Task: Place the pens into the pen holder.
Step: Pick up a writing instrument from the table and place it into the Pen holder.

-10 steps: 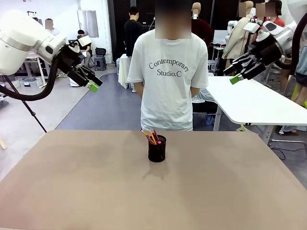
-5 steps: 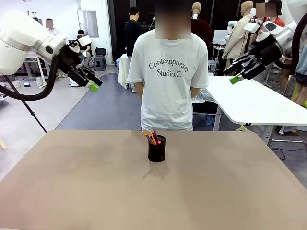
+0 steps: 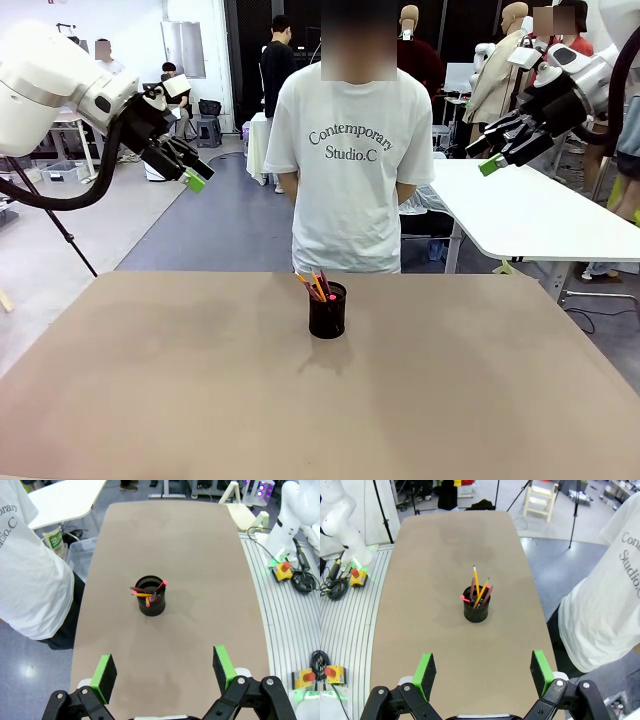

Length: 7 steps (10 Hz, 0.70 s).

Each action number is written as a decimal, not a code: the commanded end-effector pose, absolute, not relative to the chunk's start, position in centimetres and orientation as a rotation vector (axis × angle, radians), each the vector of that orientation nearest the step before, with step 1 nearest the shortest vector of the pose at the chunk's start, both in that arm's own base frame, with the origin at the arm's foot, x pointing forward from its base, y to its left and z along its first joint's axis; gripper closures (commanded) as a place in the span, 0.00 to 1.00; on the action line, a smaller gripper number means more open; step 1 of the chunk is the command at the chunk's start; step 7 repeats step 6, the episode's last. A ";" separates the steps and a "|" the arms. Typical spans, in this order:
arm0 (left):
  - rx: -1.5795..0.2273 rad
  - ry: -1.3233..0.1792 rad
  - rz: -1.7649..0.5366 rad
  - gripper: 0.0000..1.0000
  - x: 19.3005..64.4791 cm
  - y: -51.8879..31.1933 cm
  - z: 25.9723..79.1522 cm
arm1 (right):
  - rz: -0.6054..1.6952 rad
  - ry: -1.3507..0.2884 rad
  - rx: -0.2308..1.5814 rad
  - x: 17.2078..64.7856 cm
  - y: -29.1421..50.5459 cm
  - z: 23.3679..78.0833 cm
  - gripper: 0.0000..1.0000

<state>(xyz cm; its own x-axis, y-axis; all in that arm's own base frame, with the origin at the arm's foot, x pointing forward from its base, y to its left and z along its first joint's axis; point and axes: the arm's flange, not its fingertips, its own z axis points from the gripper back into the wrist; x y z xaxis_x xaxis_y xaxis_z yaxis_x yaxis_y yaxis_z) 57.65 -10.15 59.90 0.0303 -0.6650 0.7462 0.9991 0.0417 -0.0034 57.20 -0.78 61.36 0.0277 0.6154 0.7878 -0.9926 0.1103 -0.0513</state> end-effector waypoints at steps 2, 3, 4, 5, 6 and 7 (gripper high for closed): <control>-0.649 -0.660 -1.426 0.00 57.5 -10.1 59.9 | 1.370 -0.778 0.616 57.2 -0.6 61.3 0.00; -0.649 -0.660 -1.426 0.00 57.5 -10.1 59.9 | 1.370 -0.778 0.616 57.2 -0.6 61.3 0.00; -0.649 -0.660 -1.426 0.00 57.5 -10.1 59.9 | 1.370 -0.778 0.616 57.2 -0.6 61.3 0.00; -0.649 -0.660 -1.426 0.00 57.5 -10.1 59.9 | 1.370 -0.778 0.616 57.2 -0.6 61.3 0.00; -0.649 -0.660 -1.426 0.00 57.5 -10.1 59.9 | 1.370 -0.778 0.616 57.2 -0.6 61.3 0.00; -0.649 -0.660 -1.426 0.00 57.5 -10.1 59.9 | 1.370 -0.778 0.616 57.2 -0.6 61.3 0.00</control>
